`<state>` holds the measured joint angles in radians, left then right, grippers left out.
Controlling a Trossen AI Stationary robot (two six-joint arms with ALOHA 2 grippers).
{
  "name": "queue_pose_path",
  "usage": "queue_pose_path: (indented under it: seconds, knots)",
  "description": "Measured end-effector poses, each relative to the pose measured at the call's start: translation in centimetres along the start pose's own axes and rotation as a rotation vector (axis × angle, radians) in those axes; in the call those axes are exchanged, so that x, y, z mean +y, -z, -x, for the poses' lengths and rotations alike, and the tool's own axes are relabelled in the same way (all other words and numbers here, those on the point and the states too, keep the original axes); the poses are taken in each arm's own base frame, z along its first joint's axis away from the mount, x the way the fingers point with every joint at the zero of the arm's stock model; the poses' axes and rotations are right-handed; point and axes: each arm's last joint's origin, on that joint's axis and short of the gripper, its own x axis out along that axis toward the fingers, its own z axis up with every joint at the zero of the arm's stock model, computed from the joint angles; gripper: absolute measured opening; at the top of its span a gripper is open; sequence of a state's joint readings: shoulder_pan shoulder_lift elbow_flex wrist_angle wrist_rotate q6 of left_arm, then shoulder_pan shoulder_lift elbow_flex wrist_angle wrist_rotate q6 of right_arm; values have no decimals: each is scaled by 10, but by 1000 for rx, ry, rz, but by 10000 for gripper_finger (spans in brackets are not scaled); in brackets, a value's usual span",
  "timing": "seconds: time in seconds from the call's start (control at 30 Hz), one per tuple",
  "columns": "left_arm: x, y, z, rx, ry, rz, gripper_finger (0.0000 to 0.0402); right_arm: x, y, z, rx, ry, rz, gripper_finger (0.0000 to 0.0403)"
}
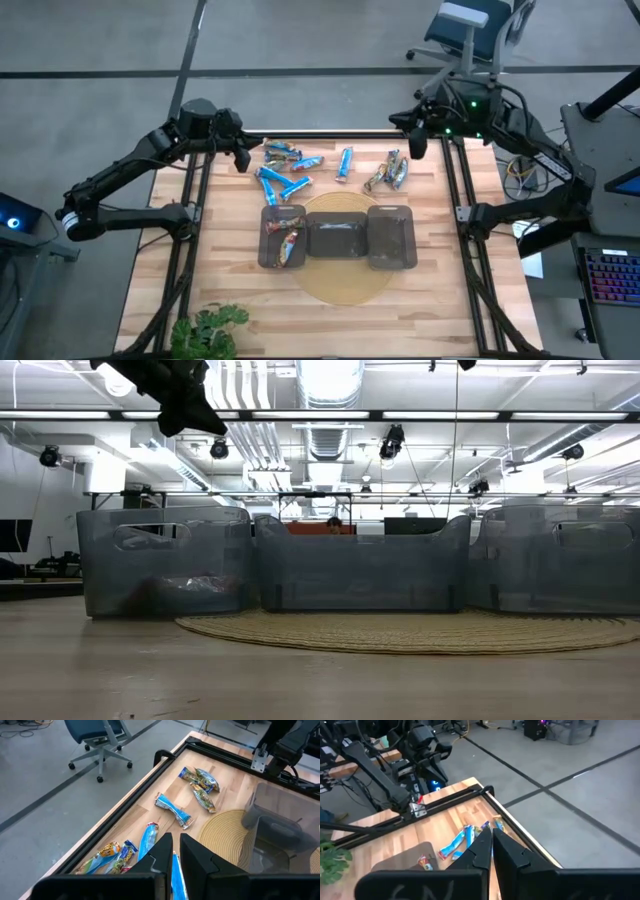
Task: Pick and place Granola Bars by type
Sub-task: Put the red granola bar into the left black bin
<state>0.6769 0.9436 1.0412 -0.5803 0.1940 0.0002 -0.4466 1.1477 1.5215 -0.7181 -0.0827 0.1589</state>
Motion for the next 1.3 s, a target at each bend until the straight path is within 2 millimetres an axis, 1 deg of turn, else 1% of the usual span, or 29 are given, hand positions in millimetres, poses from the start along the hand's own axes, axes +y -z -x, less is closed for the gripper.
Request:
queue_pose_path:
  seconds: [0.13, 0.33, 1.0, 1.13, 1.3]
  knots:
    - [0, 0, 0, 0, 0, 1, 18, -1, 0, 0, -1, 1, 27, 8]
    - [0, 0, 0, 0, -2, 1, 18, 0, -1, 6, -15, -1, 31, 8]
    - [0, 0, 0, -4, -3, 39, 18, -1, 0, 3, 0, 0, 37, 8]
    - [0, 0, 0, -3, -3, 103, 18, -2, 0, -9, 16, -21, 28, 9]
    - [0, 0, -2, 2, -4, 108, 18, -9, -1, -40, 30, -59, 1, 9]
